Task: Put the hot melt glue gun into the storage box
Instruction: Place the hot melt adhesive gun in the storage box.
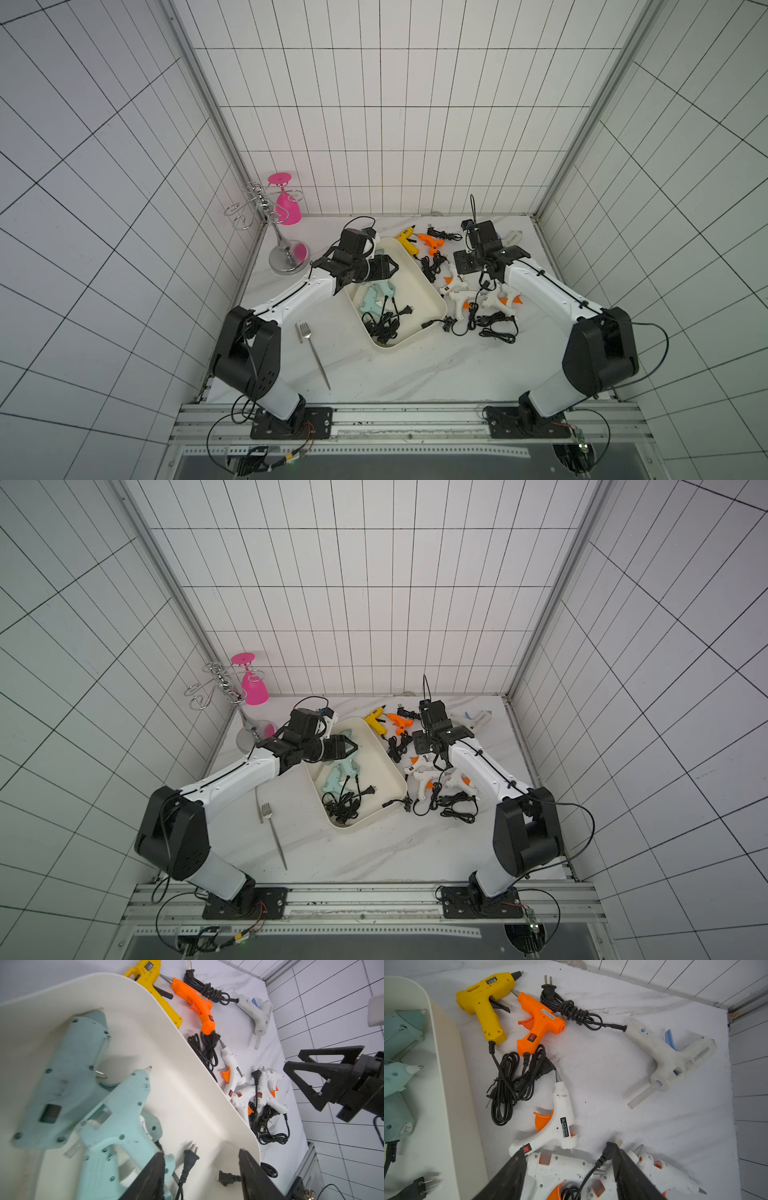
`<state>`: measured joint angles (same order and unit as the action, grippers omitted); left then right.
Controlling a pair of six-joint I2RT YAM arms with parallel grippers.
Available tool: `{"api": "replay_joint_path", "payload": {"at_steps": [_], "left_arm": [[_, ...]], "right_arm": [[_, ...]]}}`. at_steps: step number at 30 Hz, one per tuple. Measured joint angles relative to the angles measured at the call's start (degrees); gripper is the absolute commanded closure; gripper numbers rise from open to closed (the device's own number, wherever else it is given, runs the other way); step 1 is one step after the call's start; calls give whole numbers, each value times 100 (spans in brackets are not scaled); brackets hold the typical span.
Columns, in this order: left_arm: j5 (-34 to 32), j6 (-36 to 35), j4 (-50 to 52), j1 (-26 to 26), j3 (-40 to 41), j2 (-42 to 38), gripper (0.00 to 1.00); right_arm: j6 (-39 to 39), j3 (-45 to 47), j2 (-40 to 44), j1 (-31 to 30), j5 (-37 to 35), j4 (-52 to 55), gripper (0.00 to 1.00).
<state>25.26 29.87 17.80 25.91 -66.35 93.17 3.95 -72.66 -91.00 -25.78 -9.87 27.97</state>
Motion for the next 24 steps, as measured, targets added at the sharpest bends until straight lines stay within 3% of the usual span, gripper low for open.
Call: {"api": "replay_joint_path", "payload": {"at_steps": [5,9,18,24], "left_arm": [[461,511,-1165,13,625,776,48],[667,717,-1506,13,1008,1152,49],[540,514,-1307,24,1333,708,43],[254,190,-278,26,863,-120,33]], "right_arm": [[295,-57,-4,249,63,138,33],[479,-57,-4,372,101,302,33],[745,-7,4,608,44,564,33],[776,68,2,951,-9,758,34]]}}
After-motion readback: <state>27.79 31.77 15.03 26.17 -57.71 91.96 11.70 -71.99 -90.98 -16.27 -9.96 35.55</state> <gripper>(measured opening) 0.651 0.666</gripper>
